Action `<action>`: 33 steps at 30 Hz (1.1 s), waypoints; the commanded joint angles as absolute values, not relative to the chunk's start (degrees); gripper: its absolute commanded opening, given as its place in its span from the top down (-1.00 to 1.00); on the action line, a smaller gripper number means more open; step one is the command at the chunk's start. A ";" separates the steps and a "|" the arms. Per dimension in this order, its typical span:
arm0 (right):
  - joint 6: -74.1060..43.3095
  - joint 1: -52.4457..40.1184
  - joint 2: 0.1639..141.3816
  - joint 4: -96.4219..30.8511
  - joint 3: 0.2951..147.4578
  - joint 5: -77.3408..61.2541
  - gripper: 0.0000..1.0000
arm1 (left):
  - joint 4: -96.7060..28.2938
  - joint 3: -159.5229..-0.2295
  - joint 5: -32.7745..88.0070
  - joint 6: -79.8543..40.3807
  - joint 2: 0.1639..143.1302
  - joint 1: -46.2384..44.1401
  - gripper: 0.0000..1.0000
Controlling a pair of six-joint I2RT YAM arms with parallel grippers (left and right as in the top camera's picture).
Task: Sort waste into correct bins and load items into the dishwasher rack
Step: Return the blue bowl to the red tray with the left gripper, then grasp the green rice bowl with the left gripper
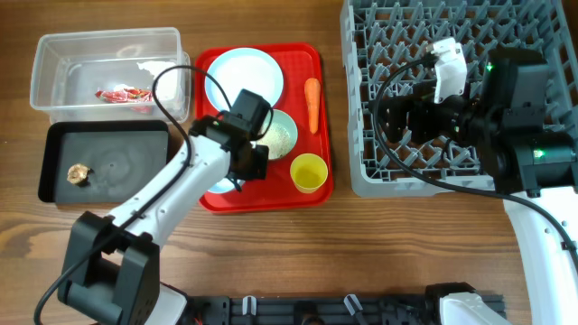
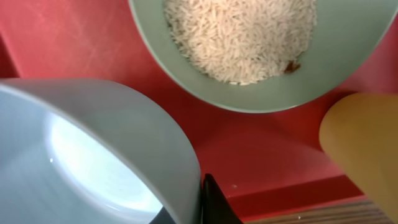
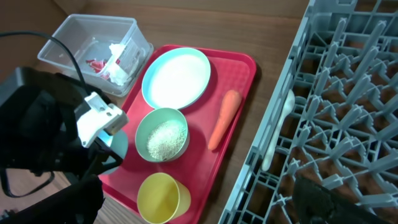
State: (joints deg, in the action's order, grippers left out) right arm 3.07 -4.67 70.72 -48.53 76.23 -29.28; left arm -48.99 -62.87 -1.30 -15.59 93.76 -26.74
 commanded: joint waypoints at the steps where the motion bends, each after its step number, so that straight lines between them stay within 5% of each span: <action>1: 3.03 -4.47 71.05 -49.12 77.14 -28.29 -0.99 | -47.33 -62.65 -2.66 -17.63 93.56 -27.53 0.85; 8: 3.81 -4.47 71.05 -50.00 77.14 -28.05 -0.99 | -47.31 -60.07 -3.14 -17.61 93.56 -27.53 0.42; 22: 4.49 -4.47 71.05 -50.02 77.14 -27.90 -0.99 | -47.83 -73.30 -4.16 -13.30 93.45 -27.53 0.05; 28: 4.47 -4.47 71.05 -49.95 77.14 -27.88 -1.00 | -36.32 -76.09 -2.42 -9.37 94.89 -27.55 -0.49; 33: 4.45 -4.47 71.05 -49.84 77.14 -27.88 -0.99 | -30.70 -76.09 0.23 -9.34 102.67 -27.55 -0.54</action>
State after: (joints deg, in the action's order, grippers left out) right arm 3.36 -4.67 70.74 -50.11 76.23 -28.38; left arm -31.48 -76.01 -1.87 -10.83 96.33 -27.38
